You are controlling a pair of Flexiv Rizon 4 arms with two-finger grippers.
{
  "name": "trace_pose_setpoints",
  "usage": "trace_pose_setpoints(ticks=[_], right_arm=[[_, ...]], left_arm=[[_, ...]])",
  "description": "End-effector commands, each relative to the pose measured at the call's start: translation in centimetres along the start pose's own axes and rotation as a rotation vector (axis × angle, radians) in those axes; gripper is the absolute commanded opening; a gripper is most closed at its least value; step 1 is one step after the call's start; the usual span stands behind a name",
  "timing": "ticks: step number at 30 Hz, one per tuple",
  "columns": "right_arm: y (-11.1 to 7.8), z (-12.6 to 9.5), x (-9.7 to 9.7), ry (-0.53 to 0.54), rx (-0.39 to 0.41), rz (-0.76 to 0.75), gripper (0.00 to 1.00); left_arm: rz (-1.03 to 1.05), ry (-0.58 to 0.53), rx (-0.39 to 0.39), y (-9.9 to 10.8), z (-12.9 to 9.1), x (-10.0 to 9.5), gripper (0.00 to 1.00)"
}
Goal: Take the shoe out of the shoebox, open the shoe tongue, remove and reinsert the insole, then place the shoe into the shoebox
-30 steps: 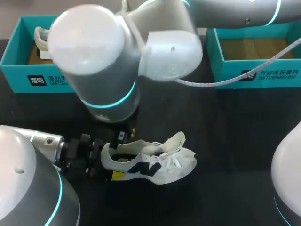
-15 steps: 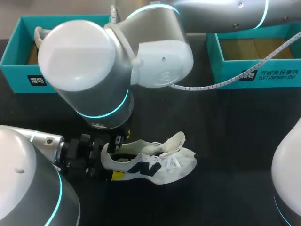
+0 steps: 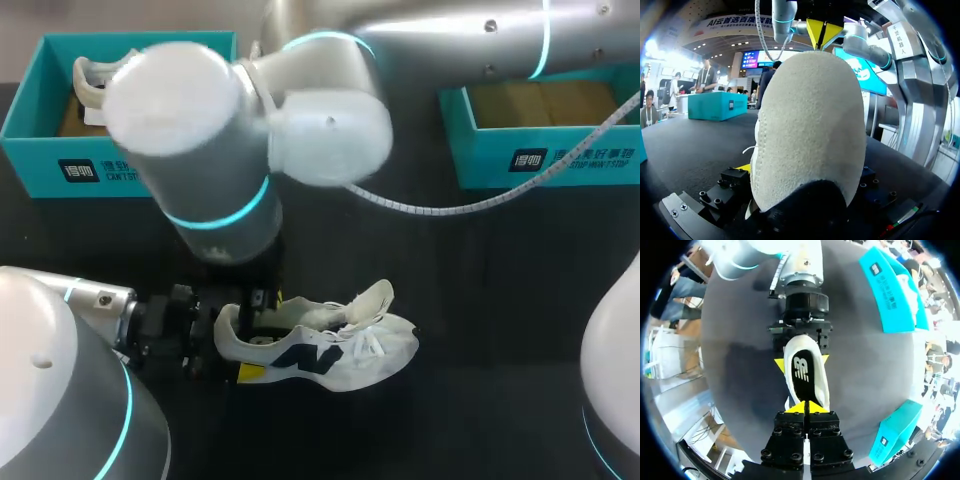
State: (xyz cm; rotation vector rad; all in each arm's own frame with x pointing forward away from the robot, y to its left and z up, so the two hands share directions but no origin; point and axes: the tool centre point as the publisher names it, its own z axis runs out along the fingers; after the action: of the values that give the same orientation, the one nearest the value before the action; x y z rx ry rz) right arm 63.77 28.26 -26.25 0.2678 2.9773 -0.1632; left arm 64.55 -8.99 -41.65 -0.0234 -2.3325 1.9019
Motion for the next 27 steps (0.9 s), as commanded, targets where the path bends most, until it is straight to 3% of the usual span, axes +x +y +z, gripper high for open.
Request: trace_pose_setpoints(ticks=[1,4,10,16,27], right_arm=[[0.9,-0.1,-0.1,0.005,0.033,-0.001,0.00],[0.9,-0.1,-0.1,0.005,0.033,-0.001,0.00],[1.6,2.9,-0.6,0.051,0.047,-0.039,0.00],[2.1,4.5,-0.1,0.019,0.048,-0.089,0.00],[1.5,4.6,0.2,0.030,0.030,-0.076,0.00]], left_arm=[[0.000,0.000,0.000,0.3,-0.1,-0.1,0.00],[0.000,0.000,0.000,0.3,-0.1,-0.1,0.00],[0.000,0.000,0.000,0.3,-0.1,-0.1,0.00],[0.000,0.000,0.000,0.3,-0.1,-0.1,0.00],[0.000,0.000,0.000,0.3,-0.1,-0.1,0.00]])
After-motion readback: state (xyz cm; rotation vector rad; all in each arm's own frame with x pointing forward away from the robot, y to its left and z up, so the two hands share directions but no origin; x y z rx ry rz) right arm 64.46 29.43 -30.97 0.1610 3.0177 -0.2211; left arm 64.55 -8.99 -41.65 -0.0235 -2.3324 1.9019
